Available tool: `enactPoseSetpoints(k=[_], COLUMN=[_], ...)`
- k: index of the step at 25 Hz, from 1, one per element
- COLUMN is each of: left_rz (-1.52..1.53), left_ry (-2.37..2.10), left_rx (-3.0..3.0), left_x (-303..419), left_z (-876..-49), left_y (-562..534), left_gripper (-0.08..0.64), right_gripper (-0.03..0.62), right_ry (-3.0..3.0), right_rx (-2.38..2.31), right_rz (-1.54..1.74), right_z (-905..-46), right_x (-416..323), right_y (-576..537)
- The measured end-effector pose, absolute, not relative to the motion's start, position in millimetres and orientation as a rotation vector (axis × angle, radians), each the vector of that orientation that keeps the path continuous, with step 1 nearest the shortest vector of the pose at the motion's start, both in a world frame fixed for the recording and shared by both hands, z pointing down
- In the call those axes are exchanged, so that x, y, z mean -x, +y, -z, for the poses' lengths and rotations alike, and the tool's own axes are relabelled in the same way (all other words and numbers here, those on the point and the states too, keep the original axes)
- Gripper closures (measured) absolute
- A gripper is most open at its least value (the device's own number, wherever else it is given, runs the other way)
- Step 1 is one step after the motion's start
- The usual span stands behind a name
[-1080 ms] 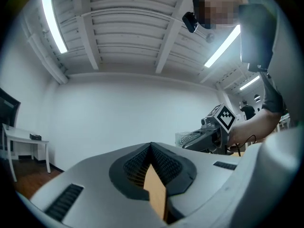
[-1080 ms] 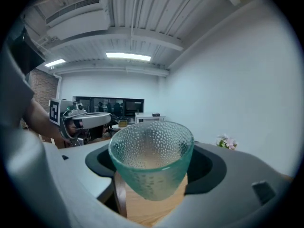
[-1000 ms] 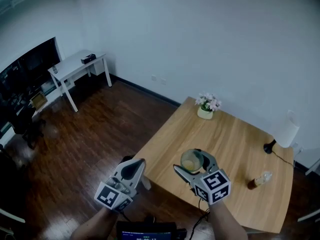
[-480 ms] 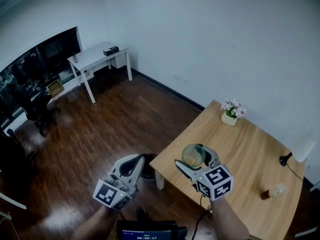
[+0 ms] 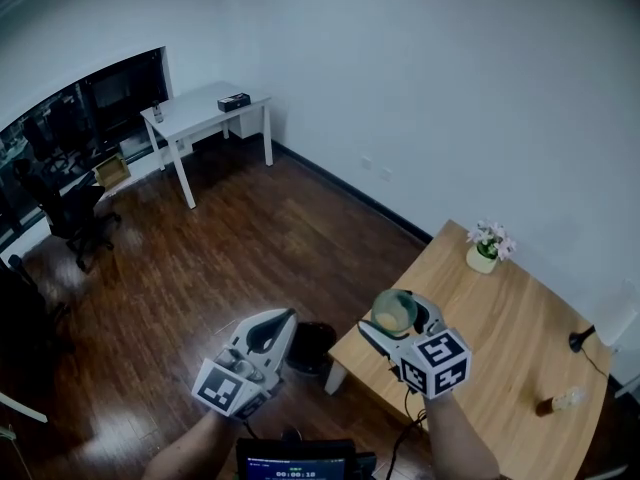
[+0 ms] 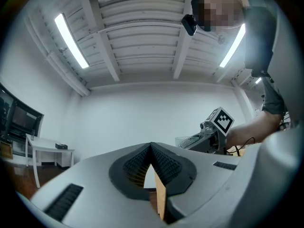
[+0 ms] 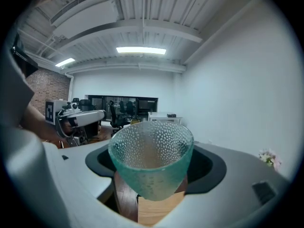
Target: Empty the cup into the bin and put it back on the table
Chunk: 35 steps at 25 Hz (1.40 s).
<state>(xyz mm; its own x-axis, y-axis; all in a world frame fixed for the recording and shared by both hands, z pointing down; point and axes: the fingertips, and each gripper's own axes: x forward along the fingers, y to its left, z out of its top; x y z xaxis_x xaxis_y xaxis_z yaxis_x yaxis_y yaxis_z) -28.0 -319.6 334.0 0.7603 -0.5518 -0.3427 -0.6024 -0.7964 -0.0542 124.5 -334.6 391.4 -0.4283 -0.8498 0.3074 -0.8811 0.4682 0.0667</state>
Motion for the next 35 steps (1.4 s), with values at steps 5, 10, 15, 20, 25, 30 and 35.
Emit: enactPoseSetpoints(k=[5,10,15,20,25,30,35], left_rz=[-0.475,-0.496,-0.499,-0.502,-0.491,-0.478,-0.469], left_ry=[0.904,0.888,0.906,0.967,0.968,1.009,1.040], left_rx=[2.797,2.832,2.855,2.812,2.778,2.756,2.763], left_x=[47.4,54.7,55.3,56.7,54.2,49.5,40.2], left_z=[-337.1,-335.8,-338.5,-338.7,-326.6,-321.0,-325.3], left_y=[-351.0,-373.1,-393.9,-416.7,-433.3,-454.9,-470.1], left_gripper=[0.568,0.568,0.568,0.568,0.568,0.568,0.568], right_gripper=[0.190,0.190,0.190,0.190,0.190,0.190,0.190], right_ry=[-2.400,-2.371,-2.344,-2.345,-2.360,-2.352,-2.316], right_rx=[-1.481,-1.485,-1.462,-1.404,-1.362,-1.310,-1.254], right_rz=[-0.148,-0.142,-0.140,-0.131,-0.131,-0.101,-0.053], right_z=[-393.5,-389.6,-390.6,-395.0,-394.0,-395.0,-399.8], right_x=[-105.7,-97.2,-95.2,-93.6,-93.4,-97.7,-103.3], right_y=[-364.9,-389.6,-411.4,-435.2,-461.9,-487.5,-508.6])
